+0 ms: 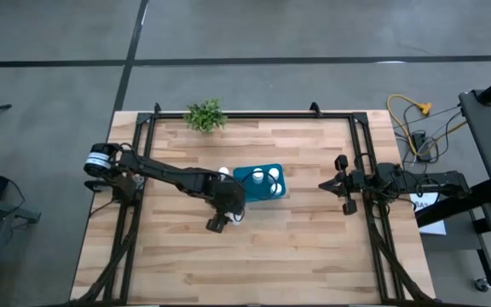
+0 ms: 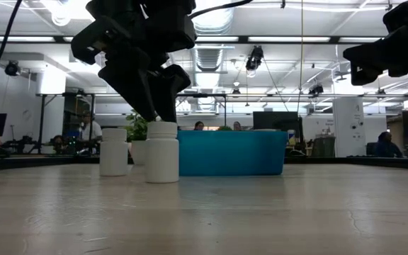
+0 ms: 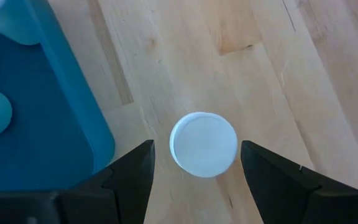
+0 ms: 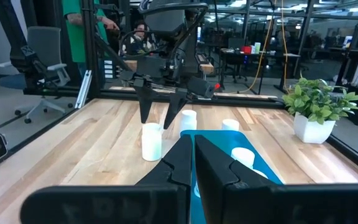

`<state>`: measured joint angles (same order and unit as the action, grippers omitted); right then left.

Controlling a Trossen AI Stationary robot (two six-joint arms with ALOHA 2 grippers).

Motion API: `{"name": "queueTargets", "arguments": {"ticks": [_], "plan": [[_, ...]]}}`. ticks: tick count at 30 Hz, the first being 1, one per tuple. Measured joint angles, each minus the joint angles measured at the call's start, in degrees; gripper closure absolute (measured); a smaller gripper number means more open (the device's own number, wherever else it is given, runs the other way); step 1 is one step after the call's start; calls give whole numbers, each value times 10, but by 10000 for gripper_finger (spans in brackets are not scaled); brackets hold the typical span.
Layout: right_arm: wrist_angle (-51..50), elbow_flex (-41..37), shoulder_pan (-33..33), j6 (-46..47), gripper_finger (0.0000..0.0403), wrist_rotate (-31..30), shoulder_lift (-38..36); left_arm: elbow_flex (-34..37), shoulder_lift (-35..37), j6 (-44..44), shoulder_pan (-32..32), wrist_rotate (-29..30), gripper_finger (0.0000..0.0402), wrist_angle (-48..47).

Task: Pick and place pill bottles into a basket
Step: Put the white medicine bottle into the blue bin

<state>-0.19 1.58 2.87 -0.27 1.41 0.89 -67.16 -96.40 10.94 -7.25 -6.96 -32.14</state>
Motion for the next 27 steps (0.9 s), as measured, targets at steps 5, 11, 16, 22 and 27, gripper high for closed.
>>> {"name": "queueTargets", "arguments": {"ticks": [5, 11, 16, 22, 27], "plan": [[0, 0, 0, 1, 394, 0, 0, 0, 0, 0, 0, 0, 180, 0], [0, 0, 0, 1, 394, 0, 0, 4, 0, -1, 0, 0, 180, 3], [0, 0, 0, 0, 394, 0, 0, 8, 0, -5, 0, -1, 180, 3], [0, 0, 0, -1, 394, 0, 0, 9, 0, -6, 0, -2, 180, 15], [0, 0, 0, 1, 394, 0, 0, 8, -33, -6, 0, -4, 180, 27]]}}
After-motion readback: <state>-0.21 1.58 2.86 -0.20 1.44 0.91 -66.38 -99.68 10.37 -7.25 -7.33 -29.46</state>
